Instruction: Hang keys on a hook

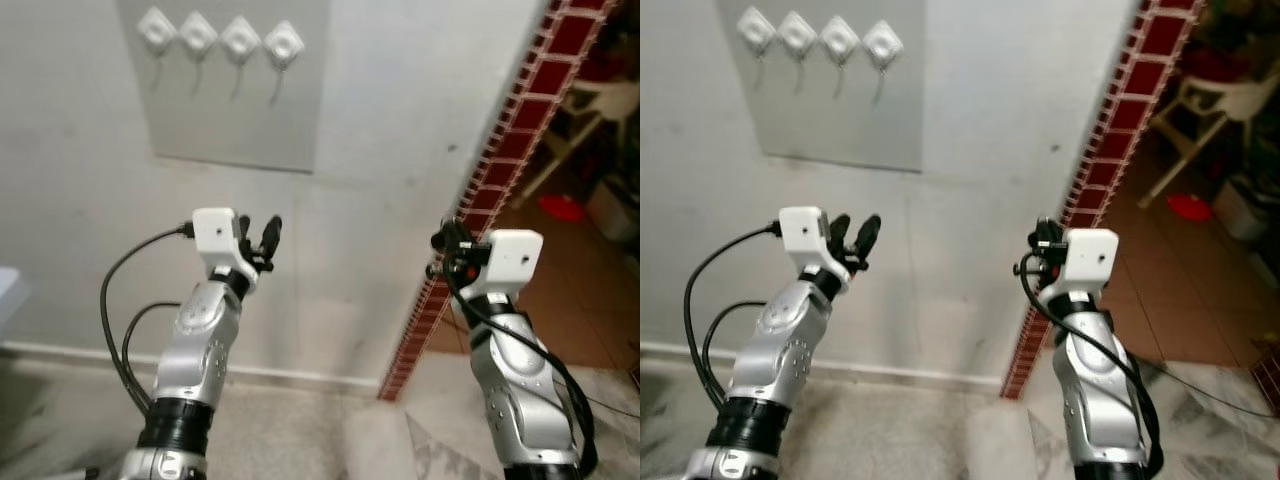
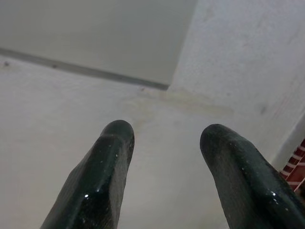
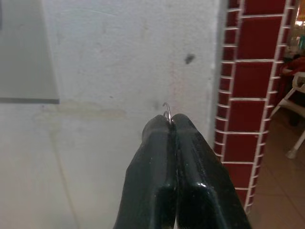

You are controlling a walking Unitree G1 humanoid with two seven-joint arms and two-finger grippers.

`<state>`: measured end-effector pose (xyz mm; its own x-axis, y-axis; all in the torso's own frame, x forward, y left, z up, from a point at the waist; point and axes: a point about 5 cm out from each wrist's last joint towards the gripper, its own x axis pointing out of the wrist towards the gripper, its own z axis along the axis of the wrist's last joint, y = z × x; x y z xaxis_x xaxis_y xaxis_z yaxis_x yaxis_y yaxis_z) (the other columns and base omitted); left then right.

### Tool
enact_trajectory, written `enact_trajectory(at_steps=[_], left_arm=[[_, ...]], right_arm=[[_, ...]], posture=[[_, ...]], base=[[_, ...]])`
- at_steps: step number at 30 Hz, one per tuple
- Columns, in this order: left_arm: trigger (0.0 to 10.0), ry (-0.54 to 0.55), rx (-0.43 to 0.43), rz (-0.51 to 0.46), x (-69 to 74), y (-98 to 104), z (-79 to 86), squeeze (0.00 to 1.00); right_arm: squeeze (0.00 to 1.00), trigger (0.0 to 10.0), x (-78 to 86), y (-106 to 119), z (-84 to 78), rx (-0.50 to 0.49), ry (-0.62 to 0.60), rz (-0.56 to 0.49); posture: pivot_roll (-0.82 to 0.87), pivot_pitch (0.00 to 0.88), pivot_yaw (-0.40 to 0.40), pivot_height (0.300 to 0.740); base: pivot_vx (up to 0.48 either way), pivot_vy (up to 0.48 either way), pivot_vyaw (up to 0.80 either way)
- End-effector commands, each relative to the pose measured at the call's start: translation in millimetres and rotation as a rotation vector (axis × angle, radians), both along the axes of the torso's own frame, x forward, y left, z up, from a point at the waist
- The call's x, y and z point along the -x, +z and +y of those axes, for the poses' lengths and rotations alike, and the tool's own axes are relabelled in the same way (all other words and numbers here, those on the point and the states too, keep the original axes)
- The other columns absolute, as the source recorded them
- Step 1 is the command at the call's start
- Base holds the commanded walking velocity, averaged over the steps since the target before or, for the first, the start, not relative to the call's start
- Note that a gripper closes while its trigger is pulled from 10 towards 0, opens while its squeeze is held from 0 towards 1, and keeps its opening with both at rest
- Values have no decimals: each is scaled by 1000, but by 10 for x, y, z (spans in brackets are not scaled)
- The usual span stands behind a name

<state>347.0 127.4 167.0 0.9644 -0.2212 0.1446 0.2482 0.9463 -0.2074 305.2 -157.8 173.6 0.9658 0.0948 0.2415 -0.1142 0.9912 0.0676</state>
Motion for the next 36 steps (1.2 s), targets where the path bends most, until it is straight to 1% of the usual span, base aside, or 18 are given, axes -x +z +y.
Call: enact_trajectory(at_steps=[1,11,16,27,36], left_arm=[[10000,-17,-4,1,7,-3,-34,0],[10000,-9,1,4,7,0,-30,0],[10000,-12,29,29,2,-21,-35,0],[10000,-12,52,56,3,-50,-25,0],[10000,-14,48,61,7,-54,-24,0]], right_arm=[[0,10000,16,83,-7,-5,8,-40],[0,10000,39,77,13,-8,32,-45],[0,10000,45,81,14,-5,36,-48],[0,10000,66,71,49,-8,56,-46],[0,10000,78,65,73,-9,69,-45]], posture=[[47,85,-16,740],[48,86,-13,740],[43,86,-13,740],[45,83,-12,740],[49,80,-12,740]], base=[[0,0,0],[0,0,0],[0,0,0],[0,449,0],[0,476,0]])
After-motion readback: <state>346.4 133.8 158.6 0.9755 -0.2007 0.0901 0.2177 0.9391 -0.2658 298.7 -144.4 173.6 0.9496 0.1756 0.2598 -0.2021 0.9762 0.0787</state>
